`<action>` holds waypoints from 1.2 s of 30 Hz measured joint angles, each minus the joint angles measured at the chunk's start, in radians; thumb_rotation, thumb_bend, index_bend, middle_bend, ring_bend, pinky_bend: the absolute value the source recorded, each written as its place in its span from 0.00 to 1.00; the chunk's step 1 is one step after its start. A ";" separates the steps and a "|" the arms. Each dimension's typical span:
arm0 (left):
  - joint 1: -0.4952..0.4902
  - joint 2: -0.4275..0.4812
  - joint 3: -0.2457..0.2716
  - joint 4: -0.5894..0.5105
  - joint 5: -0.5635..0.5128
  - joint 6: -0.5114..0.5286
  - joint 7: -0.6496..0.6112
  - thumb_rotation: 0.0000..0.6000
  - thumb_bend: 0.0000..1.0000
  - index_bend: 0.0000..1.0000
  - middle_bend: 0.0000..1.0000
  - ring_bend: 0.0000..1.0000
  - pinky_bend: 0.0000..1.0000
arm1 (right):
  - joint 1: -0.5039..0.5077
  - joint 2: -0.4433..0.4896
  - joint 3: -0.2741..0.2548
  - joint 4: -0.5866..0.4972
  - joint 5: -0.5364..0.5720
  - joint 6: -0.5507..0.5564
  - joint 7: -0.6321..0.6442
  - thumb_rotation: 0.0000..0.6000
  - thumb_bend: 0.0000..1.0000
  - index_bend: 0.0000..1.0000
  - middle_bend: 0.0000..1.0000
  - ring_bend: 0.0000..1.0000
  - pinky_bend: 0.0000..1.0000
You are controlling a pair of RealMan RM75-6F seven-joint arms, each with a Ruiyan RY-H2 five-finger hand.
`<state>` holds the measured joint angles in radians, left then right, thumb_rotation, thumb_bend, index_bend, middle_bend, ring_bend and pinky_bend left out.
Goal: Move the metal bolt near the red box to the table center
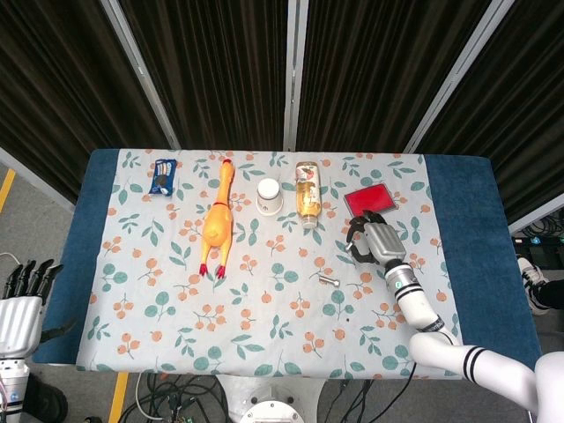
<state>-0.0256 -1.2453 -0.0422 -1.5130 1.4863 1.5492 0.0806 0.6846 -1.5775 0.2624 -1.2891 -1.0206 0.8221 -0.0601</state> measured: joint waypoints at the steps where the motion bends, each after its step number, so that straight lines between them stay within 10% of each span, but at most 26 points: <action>1: 0.000 0.000 0.000 0.000 0.000 -0.001 0.000 1.00 0.06 0.15 0.09 0.00 0.00 | 0.000 0.001 -0.001 -0.001 0.000 0.000 0.001 1.00 0.38 0.43 0.22 0.04 0.06; 19: -0.005 0.003 -0.003 -0.004 0.006 0.001 0.008 1.00 0.06 0.15 0.09 0.00 0.00 | -0.024 0.069 -0.022 -0.105 -0.097 0.105 -0.013 1.00 0.38 0.37 0.22 0.04 0.04; 28: -0.006 0.009 -0.002 -0.024 0.017 0.009 0.026 1.00 0.06 0.15 0.09 0.00 0.00 | -0.051 0.178 -0.089 -0.326 -0.245 0.226 -0.225 1.00 0.39 0.37 0.25 0.06 0.10; 36: 0.005 0.011 0.004 -0.028 0.023 0.025 0.024 1.00 0.06 0.15 0.09 0.00 0.00 | 0.002 0.173 -0.121 -0.396 -0.157 0.152 -0.463 1.00 0.39 0.39 0.21 0.06 0.09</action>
<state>-0.0206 -1.2342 -0.0382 -1.5408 1.5096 1.5738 0.1047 0.6863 -1.4045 0.1416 -1.6855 -1.1774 0.9739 -0.5236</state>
